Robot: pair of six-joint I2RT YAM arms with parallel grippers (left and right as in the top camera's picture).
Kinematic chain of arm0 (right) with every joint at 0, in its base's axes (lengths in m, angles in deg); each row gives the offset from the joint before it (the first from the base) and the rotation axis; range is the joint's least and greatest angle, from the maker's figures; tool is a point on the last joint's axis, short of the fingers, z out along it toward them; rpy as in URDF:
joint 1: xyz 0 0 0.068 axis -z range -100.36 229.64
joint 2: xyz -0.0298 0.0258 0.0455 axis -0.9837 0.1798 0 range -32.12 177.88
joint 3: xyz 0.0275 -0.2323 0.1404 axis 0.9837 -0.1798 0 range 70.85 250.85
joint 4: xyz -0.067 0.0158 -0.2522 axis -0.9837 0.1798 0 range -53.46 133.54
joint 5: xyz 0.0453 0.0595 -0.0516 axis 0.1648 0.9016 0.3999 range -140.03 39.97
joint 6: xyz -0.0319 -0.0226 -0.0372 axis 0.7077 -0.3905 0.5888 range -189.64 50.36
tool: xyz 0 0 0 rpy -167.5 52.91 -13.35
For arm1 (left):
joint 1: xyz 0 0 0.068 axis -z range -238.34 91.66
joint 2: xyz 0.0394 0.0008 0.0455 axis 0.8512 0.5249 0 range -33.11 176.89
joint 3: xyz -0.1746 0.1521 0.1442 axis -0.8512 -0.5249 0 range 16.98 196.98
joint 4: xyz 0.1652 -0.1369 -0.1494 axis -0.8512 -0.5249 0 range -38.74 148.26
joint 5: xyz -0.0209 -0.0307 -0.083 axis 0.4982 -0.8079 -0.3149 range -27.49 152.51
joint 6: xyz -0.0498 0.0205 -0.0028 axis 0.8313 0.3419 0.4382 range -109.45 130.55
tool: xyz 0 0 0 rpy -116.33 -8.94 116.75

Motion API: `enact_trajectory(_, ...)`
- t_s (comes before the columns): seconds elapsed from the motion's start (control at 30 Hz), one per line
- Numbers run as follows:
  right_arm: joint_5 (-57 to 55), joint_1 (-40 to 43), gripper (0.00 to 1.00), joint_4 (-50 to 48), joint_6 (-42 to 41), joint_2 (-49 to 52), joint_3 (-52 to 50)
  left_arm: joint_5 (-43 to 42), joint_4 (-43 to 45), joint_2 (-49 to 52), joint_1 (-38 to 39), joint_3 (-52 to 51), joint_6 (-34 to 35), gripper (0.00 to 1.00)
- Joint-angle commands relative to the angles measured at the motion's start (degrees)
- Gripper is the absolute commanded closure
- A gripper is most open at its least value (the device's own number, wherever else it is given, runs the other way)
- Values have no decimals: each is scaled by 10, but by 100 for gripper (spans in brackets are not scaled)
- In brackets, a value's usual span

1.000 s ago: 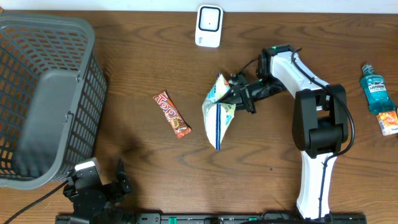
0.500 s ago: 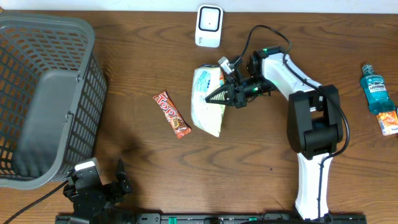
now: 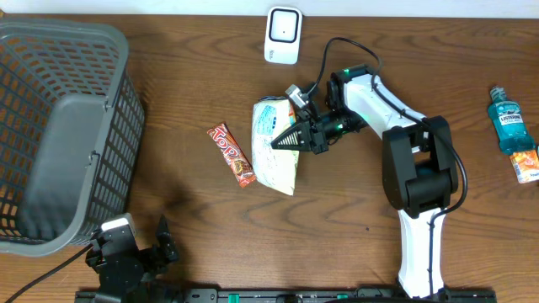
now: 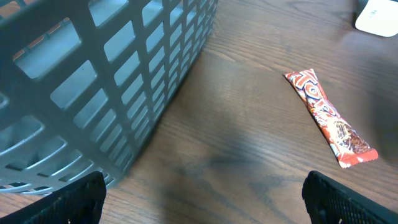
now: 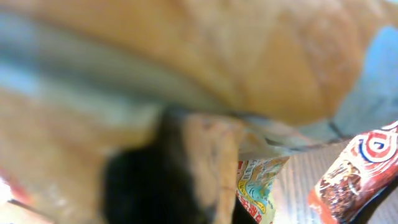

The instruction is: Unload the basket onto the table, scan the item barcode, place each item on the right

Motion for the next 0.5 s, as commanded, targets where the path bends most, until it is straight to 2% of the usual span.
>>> enact_trajectory(0.0, 29, 11, 99, 12, -16, -20, 6, 8, 0, -1, -1, 2, 1, 2)
enact_trajectory(0.27, 18, 51, 99, 12, -162, -30, 6, 8, 0, -1, -1, 2, 1, 2)
enact_trajectory(0.4, -76, 63, 99, 12, -240, -30, 6, 8, 0, -1, -1, 2, 1, 2)
enact_trajectory(0.47, -123, 63, 99, 6, -247, -30, 7, 8, 0, -1, -1, 2, 1, 2)
